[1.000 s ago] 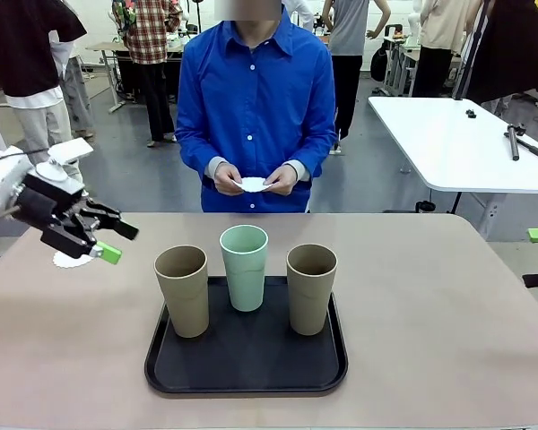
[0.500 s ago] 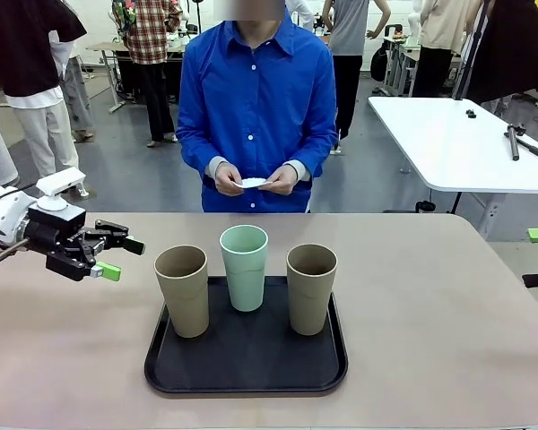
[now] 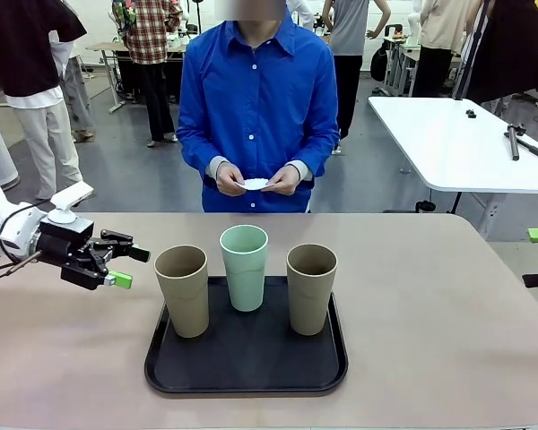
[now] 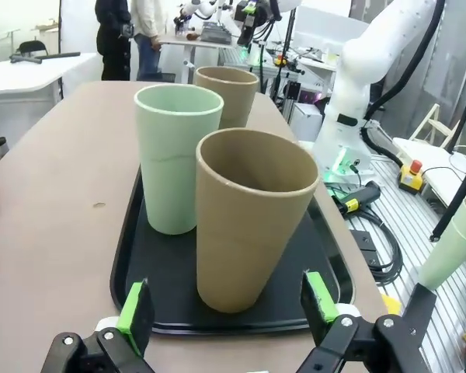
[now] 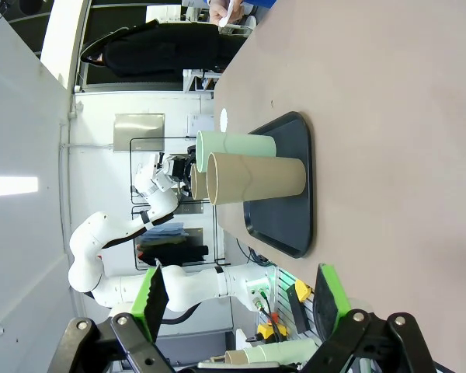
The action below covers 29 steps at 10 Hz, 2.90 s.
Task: Place coasters on the table and set cups on them.
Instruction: Pick up one Reusable plastic cup and place it on a coaster set by the human.
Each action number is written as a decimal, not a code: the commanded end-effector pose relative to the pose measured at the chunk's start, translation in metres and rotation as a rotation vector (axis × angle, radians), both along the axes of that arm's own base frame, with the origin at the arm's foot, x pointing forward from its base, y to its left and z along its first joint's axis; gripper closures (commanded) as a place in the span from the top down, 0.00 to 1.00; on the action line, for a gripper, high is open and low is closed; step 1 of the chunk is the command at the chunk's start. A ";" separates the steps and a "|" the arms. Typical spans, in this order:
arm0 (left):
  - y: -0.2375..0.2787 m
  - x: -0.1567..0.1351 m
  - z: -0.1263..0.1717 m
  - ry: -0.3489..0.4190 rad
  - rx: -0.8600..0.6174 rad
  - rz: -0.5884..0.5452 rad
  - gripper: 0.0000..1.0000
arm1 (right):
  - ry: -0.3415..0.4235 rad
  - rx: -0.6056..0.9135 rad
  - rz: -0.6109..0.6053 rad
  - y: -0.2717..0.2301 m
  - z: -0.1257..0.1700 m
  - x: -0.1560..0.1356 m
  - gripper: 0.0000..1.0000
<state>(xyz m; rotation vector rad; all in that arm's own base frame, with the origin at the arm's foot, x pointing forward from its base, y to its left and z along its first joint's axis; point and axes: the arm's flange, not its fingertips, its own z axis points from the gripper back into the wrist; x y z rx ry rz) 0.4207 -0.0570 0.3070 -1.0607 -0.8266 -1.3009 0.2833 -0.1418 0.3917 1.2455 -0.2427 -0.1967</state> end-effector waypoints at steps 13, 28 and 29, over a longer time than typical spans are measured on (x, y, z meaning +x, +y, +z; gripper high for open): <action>-0.014 0.002 -0.040 -0.058 -0.109 -0.084 1.00 | -0.013 0.013 0.000 0.000 0.001 0.001 1.00; -0.054 0.008 -0.069 0.027 -0.161 -0.123 1.00 | -0.013 0.013 0.000 0.000 0.001 0.001 1.00; -0.055 0.007 -0.070 0.026 -0.163 -0.127 1.00 | -0.013 0.013 0.000 0.000 0.001 0.001 1.00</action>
